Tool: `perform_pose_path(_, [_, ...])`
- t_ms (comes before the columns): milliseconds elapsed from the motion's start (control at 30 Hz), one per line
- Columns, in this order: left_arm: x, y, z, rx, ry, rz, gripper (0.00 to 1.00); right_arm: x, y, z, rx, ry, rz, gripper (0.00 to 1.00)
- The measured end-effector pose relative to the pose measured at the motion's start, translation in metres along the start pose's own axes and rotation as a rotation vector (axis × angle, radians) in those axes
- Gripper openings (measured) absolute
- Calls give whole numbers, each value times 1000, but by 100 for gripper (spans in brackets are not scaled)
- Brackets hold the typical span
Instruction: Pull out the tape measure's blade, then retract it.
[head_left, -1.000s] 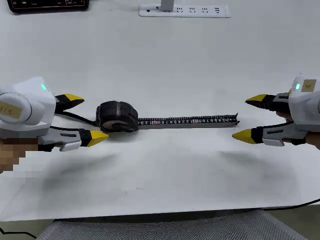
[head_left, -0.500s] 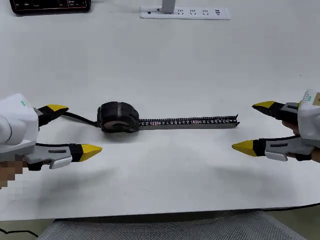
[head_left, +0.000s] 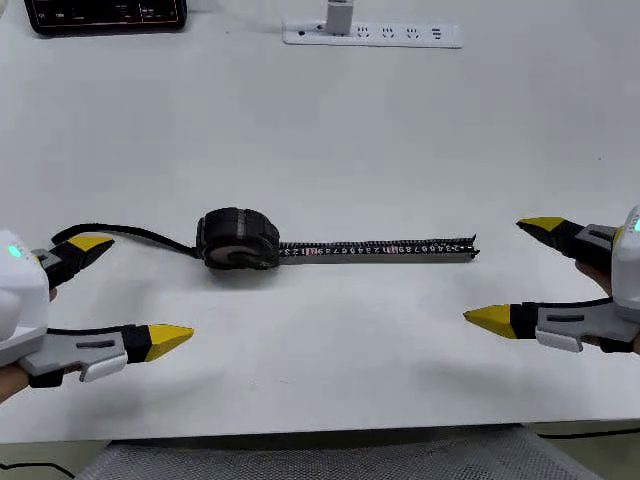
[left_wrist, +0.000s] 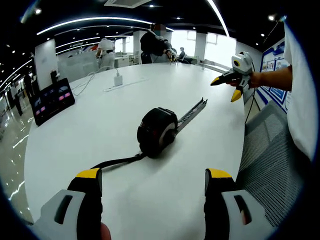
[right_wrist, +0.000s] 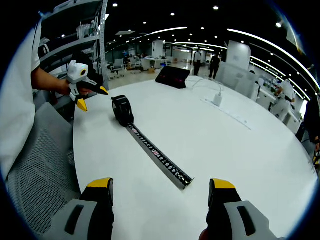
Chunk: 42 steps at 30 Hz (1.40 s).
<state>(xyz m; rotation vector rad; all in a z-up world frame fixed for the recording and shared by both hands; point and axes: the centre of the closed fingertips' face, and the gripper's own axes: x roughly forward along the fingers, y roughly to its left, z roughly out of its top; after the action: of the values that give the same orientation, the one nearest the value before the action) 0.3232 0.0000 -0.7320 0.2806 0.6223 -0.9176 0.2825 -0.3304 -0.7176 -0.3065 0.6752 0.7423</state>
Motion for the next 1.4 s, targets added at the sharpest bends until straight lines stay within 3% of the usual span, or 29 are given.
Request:
perform_pose_path(567, [-6,-11,-11,-35,-18,8,85,-2,22,-24,53,-4,-15,79])
perform_pose_path(967, [-6,-18,-16,-60,-25,10,86,4,28,-26,68,-15,-14,80])
perform_pose_path(1400, [-8,-18,-17,-76,-29,17,86,4,29,-26,65,-14,-14,80])
